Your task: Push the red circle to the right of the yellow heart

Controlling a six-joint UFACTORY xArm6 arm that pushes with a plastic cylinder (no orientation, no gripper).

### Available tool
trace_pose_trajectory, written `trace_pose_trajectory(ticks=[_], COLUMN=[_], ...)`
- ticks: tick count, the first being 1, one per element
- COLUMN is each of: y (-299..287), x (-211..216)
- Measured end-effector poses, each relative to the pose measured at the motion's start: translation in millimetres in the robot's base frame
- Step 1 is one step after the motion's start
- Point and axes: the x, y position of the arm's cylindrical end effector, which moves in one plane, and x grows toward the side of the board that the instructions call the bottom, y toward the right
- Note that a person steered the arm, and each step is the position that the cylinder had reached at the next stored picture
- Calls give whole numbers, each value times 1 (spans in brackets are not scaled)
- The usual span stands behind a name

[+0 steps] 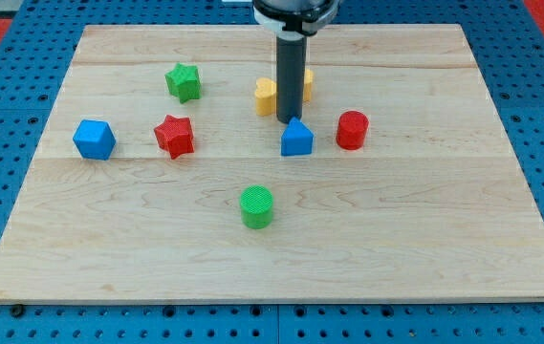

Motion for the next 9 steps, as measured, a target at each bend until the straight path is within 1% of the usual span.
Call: trace_pose_trajectory(ticks=[1, 2, 3, 4, 5, 6, 7, 8, 9], y=[1, 54, 104, 107, 96, 78, 57, 48, 54], x=[41, 57, 43, 31, 9, -13, -24, -23, -22])
